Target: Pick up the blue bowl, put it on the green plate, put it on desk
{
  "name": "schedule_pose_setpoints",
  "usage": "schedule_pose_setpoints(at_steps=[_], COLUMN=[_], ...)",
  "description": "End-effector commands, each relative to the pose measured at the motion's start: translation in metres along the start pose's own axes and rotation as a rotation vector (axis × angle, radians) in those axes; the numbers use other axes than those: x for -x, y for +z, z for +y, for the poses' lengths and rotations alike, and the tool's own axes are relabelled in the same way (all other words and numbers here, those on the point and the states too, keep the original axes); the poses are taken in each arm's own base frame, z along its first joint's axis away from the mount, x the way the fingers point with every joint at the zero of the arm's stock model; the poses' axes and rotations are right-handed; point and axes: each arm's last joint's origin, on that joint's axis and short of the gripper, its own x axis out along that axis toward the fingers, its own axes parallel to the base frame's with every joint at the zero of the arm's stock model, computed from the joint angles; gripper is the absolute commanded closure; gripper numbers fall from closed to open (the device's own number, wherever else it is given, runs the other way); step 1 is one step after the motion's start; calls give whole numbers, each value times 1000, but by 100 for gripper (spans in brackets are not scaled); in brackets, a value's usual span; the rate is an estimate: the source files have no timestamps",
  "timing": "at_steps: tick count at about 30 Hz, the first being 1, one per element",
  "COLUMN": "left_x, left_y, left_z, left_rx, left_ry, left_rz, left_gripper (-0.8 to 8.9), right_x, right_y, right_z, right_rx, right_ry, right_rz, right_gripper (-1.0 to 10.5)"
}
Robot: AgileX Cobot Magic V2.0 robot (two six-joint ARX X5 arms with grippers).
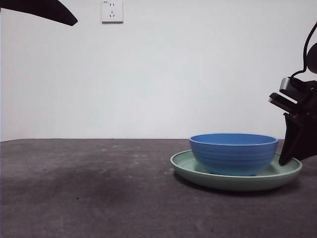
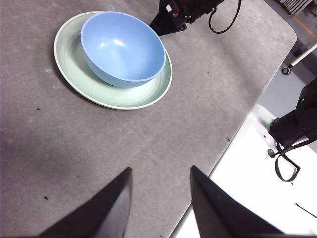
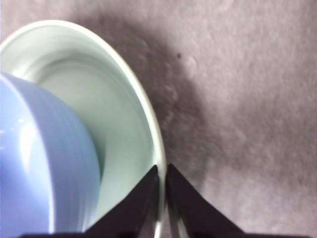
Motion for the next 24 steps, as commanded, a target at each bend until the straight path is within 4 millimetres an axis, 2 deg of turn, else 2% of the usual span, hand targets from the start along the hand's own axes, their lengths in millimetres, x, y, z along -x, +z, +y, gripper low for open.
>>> schedule_pose_setpoints(at_steps=[1, 12, 24], left_x=[-2, -2, -2], left_y=[1, 1, 1], left_z=[-1, -1, -1], left_rx=[-8, -9, -9], left_ry=[-7, -7, -7], left_rz=[3, 2, 3], left_gripper=[626, 626, 626], right_x=[10, 36, 19], right_y=[8, 10, 4], right_z=[7, 31, 79], right_rx=[-5, 2, 67], right_ry=[33, 116, 141], right_rz=[-56, -131, -114], right_gripper=[937, 937, 937])
